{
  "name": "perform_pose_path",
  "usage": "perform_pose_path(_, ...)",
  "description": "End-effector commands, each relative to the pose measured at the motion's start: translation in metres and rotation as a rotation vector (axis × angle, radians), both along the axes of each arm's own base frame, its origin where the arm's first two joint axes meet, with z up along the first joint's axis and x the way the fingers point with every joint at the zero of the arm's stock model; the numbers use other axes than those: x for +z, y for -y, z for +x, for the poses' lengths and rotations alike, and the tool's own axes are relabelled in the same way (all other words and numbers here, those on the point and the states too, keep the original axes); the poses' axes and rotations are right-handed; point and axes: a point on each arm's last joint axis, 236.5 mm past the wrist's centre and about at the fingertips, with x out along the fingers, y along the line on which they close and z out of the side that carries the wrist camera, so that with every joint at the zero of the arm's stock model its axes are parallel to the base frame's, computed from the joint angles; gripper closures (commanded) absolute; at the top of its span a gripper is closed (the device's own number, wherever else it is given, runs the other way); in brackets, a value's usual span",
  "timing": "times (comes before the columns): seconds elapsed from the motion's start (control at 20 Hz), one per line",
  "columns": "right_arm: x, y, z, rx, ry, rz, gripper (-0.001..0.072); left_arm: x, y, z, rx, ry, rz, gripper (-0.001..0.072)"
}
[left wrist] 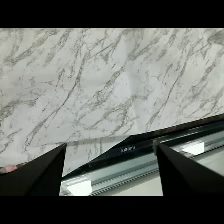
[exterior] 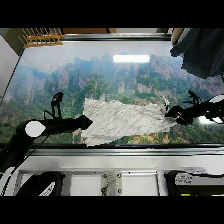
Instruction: Fold the clothes and pants, and hang the long-sleeved shirts on hangers.
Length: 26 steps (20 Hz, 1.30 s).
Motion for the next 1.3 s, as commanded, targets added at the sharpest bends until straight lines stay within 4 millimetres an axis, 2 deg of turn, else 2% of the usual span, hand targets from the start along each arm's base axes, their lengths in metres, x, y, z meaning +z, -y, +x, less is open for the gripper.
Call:
perform_pose_path(0.0, -0.023, -0.022, -0.004, 0.048, -0.042, 0.114, -0.0005, -0.008, 0.008, 0.006, 0.032, -0.042, -0.046, 0.0117)
perform_pose_path(0.25, -0.031, -0.047, -0.015, 0.113, -0.082, 0.132, -0.0005, -0.011, 0.009, 0.016, 0.061, -0.034, -0.059, 0.0118)
perform_pose_path(0.6, -0.023, -0.110, -0.012, 0.222, -0.060, 0.186, -0.0001, -0.011, 0.009, 0.017, 0.062, -0.033, -0.059, 0.0119)
perform_pose_path(0.65, -0.024, -0.117, -0.013, 0.245, -0.055, 0.181, 0.0000, -0.010, 0.009, 0.016, 0.062, -0.033, -0.059, 0.0168)
perform_pose_path(0.75, -0.026, -0.128, -0.013, 0.282, -0.040, 0.168, 0.0009, -0.011, 0.010, 0.015, 0.057, -0.040, -0.058, 0.0581)
perform_pose_path(0.8, -0.027, -0.134, -0.013, 0.299, -0.032, 0.163, 0.0152, -0.012, 0.010, 0.013, 0.053, -0.044, -0.057, 0.0698)
perform_pose_path(0.85, -0.026, -0.140, -0.012, 0.317, -0.017, 0.166, 0.0389, -0.012, 0.010, 0.012, 0.050, -0.048, -0.056, 0.0698)
perform_pose_path(0.9, -0.025, -0.146, -0.011, 0.325, -0.003, 0.175, 0.0498, -0.012, 0.010, 0.012, 0.050, -0.047, -0.056, 0.0698)
perform_pose_path(0.95, -0.021, -0.153, -0.008, 0.330, 0.018, 0.197, 0.0516, -0.012, 0.011, 0.012, 0.047, -0.047, -0.055, 0.0697)
perform_pose_path(1.0, -0.016, -0.158, -0.004, 0.326, 0.042, 0.216, 0.0676, -0.012, 0.012, 0.011, 0.043, -0.047, -0.056, 0.0698)
perform_pose_path(1.1, -0.006, -0.154, 0.012, 0.294, 0.106, 0.190, 0.0687, -0.012, 0.019, 0.006, 0.015, -0.042, -0.052, 0.0698)
perform_pose_path(1.2, 0.017, -0.134, 0.041, 0.226, 0.216, 0.133, 0.0687, -0.012, 0.031, -0.001, -0.026, -0.037, -0.048, 0.0699)
perform_pose_path(1.25, 0.033, -0.118, 0.058, 0.173, 0.275, 0.100, 0.0687, -0.012, 0.035, -0.004, -0.042, -0.037, -0.049, 0.0699)
